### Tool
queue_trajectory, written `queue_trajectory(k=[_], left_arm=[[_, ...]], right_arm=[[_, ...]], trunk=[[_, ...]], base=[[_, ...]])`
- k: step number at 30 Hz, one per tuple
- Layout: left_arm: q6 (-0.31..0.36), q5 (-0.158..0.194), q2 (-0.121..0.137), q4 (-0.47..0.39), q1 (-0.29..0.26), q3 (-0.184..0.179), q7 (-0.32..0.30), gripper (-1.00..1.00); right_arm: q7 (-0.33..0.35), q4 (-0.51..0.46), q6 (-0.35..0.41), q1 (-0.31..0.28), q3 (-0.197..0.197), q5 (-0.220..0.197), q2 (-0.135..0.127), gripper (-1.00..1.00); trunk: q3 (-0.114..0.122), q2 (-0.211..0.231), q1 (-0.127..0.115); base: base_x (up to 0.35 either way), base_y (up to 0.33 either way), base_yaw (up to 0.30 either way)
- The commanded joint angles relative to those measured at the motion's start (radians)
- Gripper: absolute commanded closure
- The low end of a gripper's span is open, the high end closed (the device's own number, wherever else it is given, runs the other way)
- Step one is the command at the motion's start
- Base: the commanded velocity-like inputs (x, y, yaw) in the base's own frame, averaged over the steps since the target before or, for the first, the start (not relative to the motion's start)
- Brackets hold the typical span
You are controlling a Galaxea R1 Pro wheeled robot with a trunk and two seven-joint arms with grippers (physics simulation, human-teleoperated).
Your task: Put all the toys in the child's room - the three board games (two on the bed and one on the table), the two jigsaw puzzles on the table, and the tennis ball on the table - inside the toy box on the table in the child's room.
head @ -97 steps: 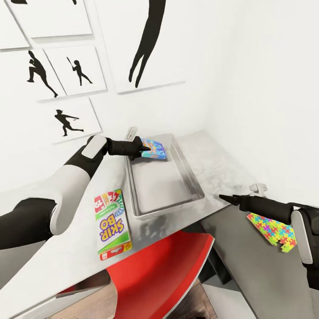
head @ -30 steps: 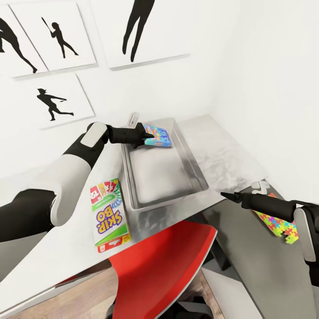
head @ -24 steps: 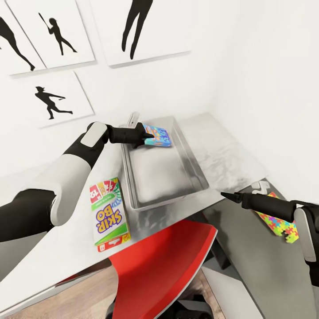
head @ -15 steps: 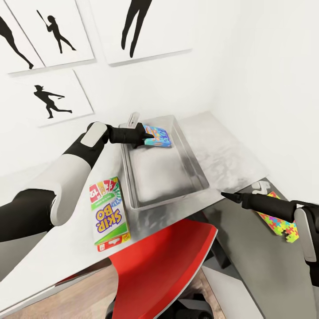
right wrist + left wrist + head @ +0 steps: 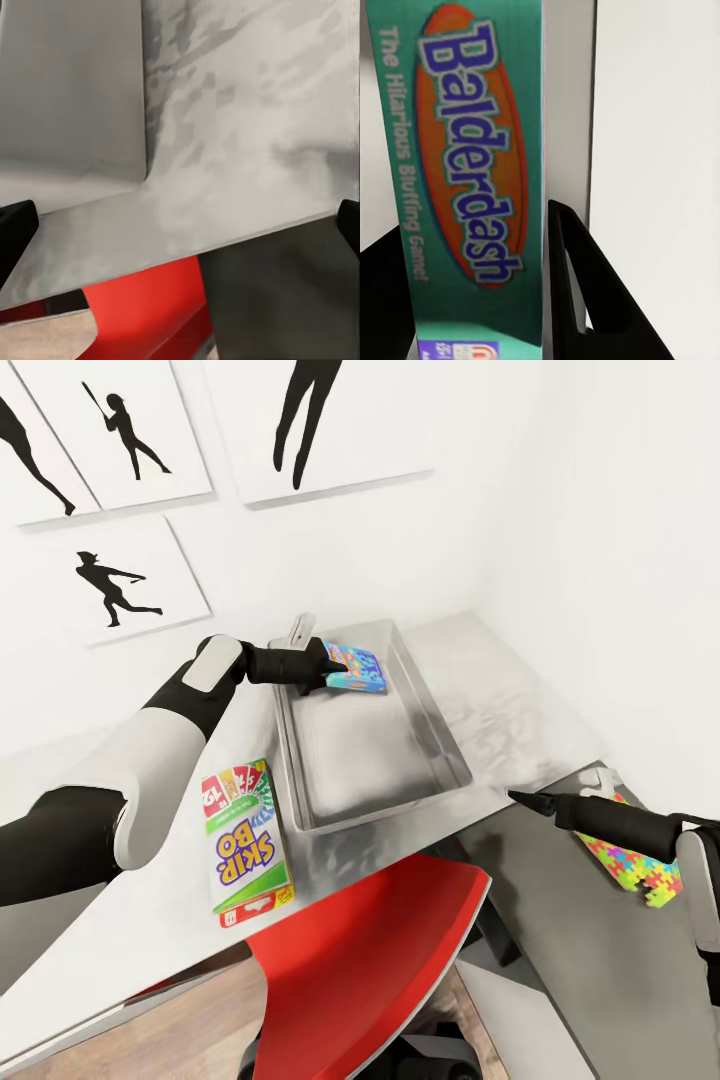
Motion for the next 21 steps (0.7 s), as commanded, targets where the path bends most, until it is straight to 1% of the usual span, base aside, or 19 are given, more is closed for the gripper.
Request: queue_trajectory(k=[1,4,7,8,10,11,14,21], left_arm=[[0.001,-0.003,0.000,0.000,-0.001,-0.002,-0.006,1.00],[0.001,-0.003,0.000,0.000,-0.001,-0.002,-0.006,1.00],[0.001,-0.003,0.000,0.000,-0.001,-0.002,-0.006,1.00],[0.001,-0.003,0.000,0.000,-0.001,-0.002,-0.006,1.00],[0.001,-0.003,0.000,0.000,-0.001,-0.002,-0.006,1.00],[0.001,-0.003,0.000,0.000,-0.001,-0.002,-0.006,1.00],[0.001,-0.003,0.000,0.000,0.000,-0.002,-0.005,1.00],[0.001,-0.003,0.000,0.000,-0.001,-0.002,-0.005,1.00]], right_arm=[[0.008,0.000,0.005,0.000,-0.012,-0.001,-0.001,-1.00],[0.028,-0.001,0.005,0.001,-0.028,-0.007,-0.007,-1.00],[0.065,-0.001,0.005,0.004,-0.042,-0.019,-0.032,-1.00],[0.065,-0.001,0.005,0.004,-0.042,-0.019,-0.032,-1.00],[0.081,-0.001,0.005,0.006,-0.048,-0.030,-0.047,-1.00],[0.081,-0.001,0.005,0.006,-0.048,-0.030,-0.047,-1.00],[0.094,-0.001,0.005,0.008,-0.052,-0.051,-0.061,-1.00],[0.104,-0.001,0.005,0.011,-0.055,-0.070,-0.070,-1.00]], trunk=[[-0.001,-0.002,0.001],[-0.001,-0.002,0.001],[-0.001,-0.002,0.001],[-0.001,-0.002,0.001],[-0.001,-0.002,0.001],[-0.001,-0.002,0.001],[-0.001,-0.002,0.001],[-0.001,-0.002,0.001]], base=[[0.000,0.000,0.000],[0.000,0.000,0.000],[0.000,0.000,0.000],[0.000,0.000,0.000],[0.000,0.000,0.000],[0.000,0.000,0.000],[0.000,0.000,0.000],[0.000,0.000,0.000]])
